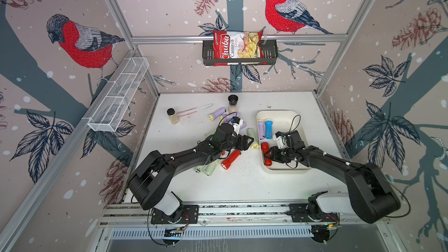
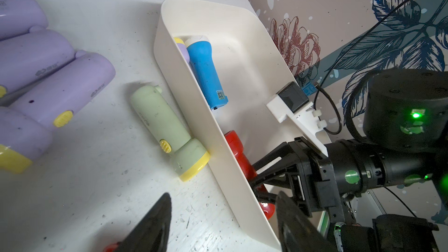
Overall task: Put the flashlights into the storage boxes
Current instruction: Place the flashlight at the storage box.
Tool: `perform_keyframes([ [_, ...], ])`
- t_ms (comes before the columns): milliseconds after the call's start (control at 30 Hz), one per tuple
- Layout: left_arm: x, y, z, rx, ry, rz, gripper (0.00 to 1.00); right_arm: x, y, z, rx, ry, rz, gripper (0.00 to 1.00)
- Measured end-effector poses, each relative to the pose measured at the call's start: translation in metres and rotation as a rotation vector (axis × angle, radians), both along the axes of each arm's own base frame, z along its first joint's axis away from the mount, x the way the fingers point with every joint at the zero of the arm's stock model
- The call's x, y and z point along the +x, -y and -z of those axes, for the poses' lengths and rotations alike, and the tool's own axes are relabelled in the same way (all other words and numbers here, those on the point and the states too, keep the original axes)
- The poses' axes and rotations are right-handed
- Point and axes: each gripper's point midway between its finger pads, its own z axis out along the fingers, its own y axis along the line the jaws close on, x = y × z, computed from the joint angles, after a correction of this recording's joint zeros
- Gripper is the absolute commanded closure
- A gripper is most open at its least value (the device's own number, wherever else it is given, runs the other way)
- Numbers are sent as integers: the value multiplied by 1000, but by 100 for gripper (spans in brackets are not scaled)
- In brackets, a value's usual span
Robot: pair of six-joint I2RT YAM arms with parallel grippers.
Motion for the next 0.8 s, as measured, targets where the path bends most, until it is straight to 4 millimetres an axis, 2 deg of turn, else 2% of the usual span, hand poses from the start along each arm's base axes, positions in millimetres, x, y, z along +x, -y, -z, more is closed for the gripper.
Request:
perform_keyframes([
  [67, 0, -1, 1, 4, -1, -3, 33, 1, -2, 0, 5, 2, -2, 60],
  [167, 1, -2, 1, 7, 3, -13, 33, 3, -4, 1, 15, -5, 10, 52],
  [300, 1, -2, -1, 5, 6, -13, 32, 6, -6, -1, 21, 4, 13, 46],
  [433, 1, -3, -2, 8, 13, -13, 32, 7, -7, -5, 27, 18, 12, 44],
  [633, -1, -7, -5, 5, 23, -22, 32, 9, -6, -18, 35, 54, 15, 43],
  [800, -5, -14, -8, 8, 31, -36, 32, 11, -5, -40, 40, 133, 20, 43],
])
